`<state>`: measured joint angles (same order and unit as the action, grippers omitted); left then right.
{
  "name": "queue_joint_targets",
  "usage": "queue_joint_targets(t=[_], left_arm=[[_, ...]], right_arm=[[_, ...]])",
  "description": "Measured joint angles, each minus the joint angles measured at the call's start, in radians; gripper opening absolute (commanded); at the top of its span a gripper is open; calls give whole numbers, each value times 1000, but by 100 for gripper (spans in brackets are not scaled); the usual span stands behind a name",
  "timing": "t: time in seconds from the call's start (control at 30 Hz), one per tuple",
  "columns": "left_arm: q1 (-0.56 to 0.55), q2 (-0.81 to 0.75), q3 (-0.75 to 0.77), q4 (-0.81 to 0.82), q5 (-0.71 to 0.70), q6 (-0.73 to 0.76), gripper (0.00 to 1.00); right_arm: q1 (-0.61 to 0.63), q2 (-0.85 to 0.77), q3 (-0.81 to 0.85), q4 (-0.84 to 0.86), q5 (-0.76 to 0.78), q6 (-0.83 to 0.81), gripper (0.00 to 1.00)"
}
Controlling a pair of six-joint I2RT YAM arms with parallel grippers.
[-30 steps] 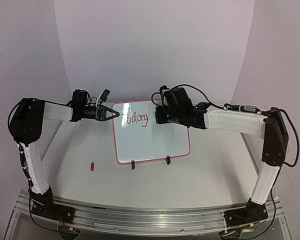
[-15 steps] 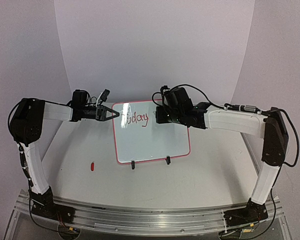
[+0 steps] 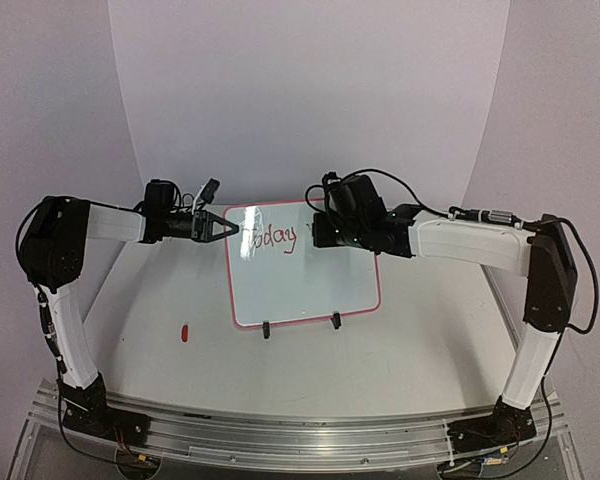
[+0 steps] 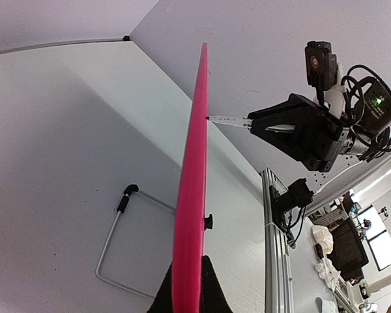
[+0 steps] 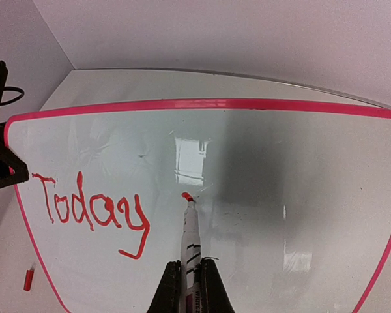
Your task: Write a sentence on the whiteboard
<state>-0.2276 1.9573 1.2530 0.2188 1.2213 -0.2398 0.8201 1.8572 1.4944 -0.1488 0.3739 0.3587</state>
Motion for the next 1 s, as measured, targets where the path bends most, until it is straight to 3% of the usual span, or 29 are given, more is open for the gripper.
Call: queue_joint_targets(t=[1.0], left_arm=[[0, 0, 0, 1, 3, 3, 0]], right_arm=[[-6, -29, -11, -28, -69, -13, 0]])
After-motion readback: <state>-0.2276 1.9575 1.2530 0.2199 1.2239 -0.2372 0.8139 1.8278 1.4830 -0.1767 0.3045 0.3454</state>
